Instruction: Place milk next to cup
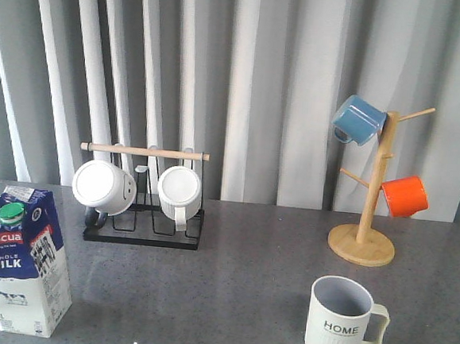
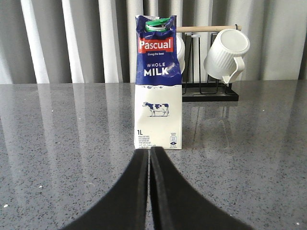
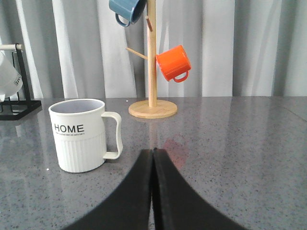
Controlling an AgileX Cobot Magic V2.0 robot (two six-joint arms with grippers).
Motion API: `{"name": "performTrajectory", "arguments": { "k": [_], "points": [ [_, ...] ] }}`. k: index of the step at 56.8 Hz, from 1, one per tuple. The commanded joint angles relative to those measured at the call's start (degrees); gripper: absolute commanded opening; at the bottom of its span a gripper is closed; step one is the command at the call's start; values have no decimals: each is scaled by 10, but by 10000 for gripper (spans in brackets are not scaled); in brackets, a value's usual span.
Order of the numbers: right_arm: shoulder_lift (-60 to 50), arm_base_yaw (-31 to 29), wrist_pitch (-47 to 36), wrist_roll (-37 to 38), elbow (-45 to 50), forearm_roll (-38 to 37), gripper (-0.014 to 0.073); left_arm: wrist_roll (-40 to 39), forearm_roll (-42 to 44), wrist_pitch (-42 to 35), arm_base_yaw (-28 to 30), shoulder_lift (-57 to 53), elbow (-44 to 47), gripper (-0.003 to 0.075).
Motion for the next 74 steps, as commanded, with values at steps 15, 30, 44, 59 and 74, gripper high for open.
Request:
{"name": "performTrajectory", "arguments": {
  "k": [15, 30, 44, 59, 74],
  "points": [
    [23, -4, -355, 0, -19, 0, -8, -19, 5, -273, -1, -4, -41, -6],
    [308, 18, -205, 30, -251, -63, -8, 40, 5, -171, -1, 211, -265, -6],
    [475, 48, -190, 60, -302, -60, -8, -16, 5, -216, -1, 449, -352, -6],
    [527, 48, -174, 48, -302, -61, 0, -54, 5, -241, -3, 558, -361, -3],
    [573, 48, -162, 14, -302, -56, 268, -39, 7, -176, -3, 594, -400, 153]
  ]
}}
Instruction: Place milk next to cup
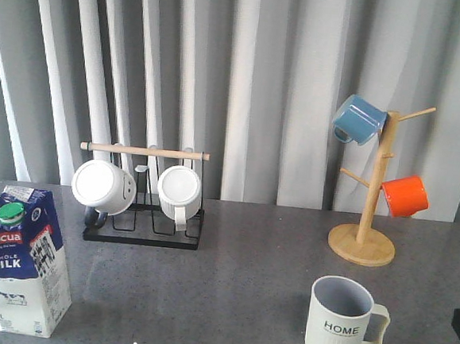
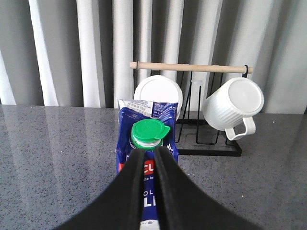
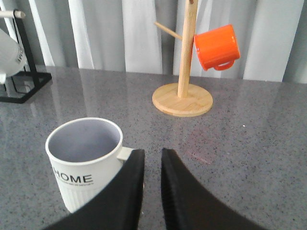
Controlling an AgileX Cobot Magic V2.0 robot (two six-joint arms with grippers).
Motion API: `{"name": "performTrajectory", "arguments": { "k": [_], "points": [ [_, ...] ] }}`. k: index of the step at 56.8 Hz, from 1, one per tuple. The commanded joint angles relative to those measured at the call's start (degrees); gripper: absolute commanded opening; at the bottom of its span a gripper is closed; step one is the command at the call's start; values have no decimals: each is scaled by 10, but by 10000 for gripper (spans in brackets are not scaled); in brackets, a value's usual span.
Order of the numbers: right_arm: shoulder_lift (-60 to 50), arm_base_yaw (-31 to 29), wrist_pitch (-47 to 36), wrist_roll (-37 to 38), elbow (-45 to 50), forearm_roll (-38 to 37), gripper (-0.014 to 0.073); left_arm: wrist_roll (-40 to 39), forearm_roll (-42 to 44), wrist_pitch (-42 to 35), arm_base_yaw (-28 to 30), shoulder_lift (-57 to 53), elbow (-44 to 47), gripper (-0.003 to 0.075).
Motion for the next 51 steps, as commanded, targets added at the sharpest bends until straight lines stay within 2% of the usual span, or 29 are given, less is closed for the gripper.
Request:
{"name": "performTrajectory", "arguments": {
  "k": [1, 6, 10, 14, 19, 24, 34, 51],
  "points": [
    [17, -1, -43, -20, -20, 0, 306, 4, -2, 1, -3, 4, -42, 183],
    [44, -1, -49, -37, -20, 0, 464, 3, -2, 15, -3, 14, -60, 319],
    [66, -1, -55, -37, -20, 0, 555, 3, -2, 8, -3, 19, -65, 426],
    [87, -1, -66, -37, -20, 0, 612, 3, -2, 4, -3, 22, -66, 512],
    [108, -1, -87, -37, -20, 0, 632, 2, -3, 5, -3, 22, -65, 582],
    [127, -1, -121, -37, -20, 0, 626, 3, -3, 5, -3, 22, -65, 601],
    [160, -1, -182, -36, -20, 0, 600, 3, -3, 5, -3, 22, -65, 580],
    [222, -1, -235, -37, -20, 0, 582, 3, -3, 5, -3, 22, -65, 575]
  ]
}}
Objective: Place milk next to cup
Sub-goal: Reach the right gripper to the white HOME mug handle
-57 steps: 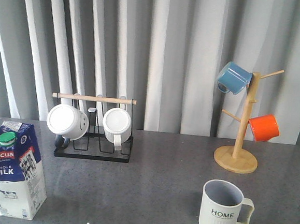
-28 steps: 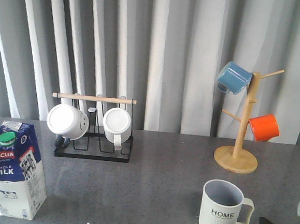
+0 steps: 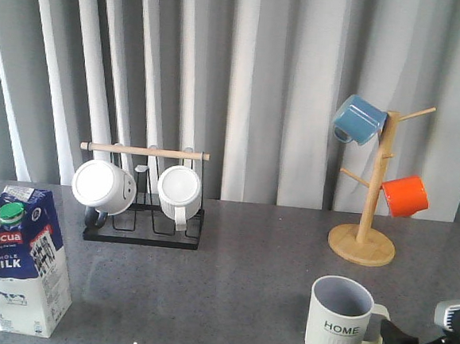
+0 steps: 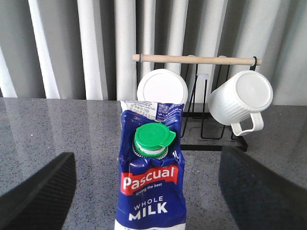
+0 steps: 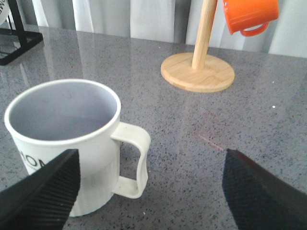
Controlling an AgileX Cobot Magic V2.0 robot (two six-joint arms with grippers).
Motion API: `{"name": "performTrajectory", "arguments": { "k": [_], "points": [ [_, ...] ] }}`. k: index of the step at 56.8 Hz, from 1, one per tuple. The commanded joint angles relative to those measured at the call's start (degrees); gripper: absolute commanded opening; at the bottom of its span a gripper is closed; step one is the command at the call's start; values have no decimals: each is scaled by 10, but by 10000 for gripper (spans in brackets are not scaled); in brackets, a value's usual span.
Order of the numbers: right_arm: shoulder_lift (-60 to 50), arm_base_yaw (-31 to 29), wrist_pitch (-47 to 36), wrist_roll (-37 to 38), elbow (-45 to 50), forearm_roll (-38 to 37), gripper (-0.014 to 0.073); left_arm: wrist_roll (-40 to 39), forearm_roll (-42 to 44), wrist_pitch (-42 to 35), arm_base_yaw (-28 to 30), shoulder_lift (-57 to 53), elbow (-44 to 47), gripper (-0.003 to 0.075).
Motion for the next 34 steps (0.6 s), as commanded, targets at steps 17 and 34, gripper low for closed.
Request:
{"name": "performTrajectory", "arguments": {
  "k": [17, 34],
  "points": [
    [106, -2, -199, -32, -15, -21, 582, 0, -3, -40, -3, -6, -20, 575],
    [171, -2, -302, -32, -13, -4, 582, 0, -3, -40, -3, -6, -20, 575]
  ]
}}
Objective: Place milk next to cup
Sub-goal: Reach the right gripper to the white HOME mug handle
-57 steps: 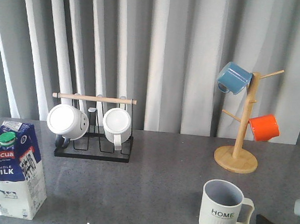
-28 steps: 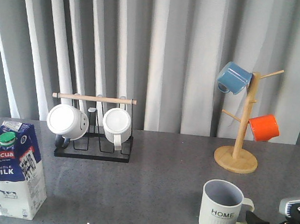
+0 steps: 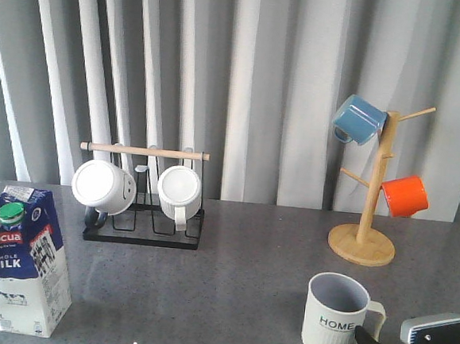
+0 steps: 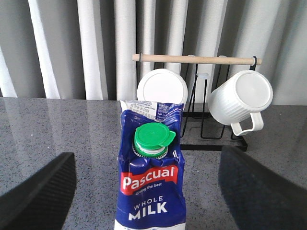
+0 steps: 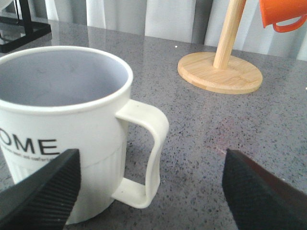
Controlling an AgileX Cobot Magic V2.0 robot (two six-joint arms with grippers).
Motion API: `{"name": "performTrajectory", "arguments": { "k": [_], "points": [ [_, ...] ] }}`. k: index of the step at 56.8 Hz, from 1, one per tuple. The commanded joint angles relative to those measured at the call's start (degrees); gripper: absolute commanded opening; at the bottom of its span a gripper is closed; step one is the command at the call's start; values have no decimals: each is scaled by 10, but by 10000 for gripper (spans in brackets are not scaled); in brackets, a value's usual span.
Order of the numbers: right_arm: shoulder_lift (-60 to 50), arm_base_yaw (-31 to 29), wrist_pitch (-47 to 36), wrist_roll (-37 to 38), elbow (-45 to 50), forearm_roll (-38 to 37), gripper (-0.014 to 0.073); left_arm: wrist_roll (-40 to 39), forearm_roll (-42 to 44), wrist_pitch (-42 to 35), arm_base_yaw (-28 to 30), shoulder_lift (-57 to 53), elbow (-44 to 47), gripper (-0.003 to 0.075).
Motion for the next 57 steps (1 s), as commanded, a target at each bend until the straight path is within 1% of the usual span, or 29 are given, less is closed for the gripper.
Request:
{"name": "performTrajectory", "arguments": {
  "k": [1, 7, 11, 22, 34, 48, 52, 55, 57],
  "points": [
    [-14, -2, -79, -4, -10, 12, 582, 0, -3, -40, -3, -7, -20, 575],
    [-15, -2, -140, -4, 19, 49, 582, 0, -3, -40, -3, -7, -20, 575],
    [-13, -2, -160, -4, 33, 69, 582, 0, -3, -40, -3, -7, -20, 575],
    [-10, -2, -155, -4, 29, 69, 582, 0, -3, -40, -3, -7, -20, 575],
    [11, -2, -139, -4, 5, 60, 582, 0, -3, -39, -3, -7, -20, 575],
    [47, -2, -127, 0, -30, 69, 579, 0, -3, -39, -3, -7, -20, 575],
    [60, -2, -120, 1, -47, 58, 556, 0, -3, -39, -3, -7, -20, 575],
    [68, -2, -118, 4, -60, 55, 510, 0, -3, -39, -3, -7, -20, 575],
    [72, -2, -119, 5, -71, 54, 456, 0, -3, -39, -3, -7, -20, 575]
  ]
}}
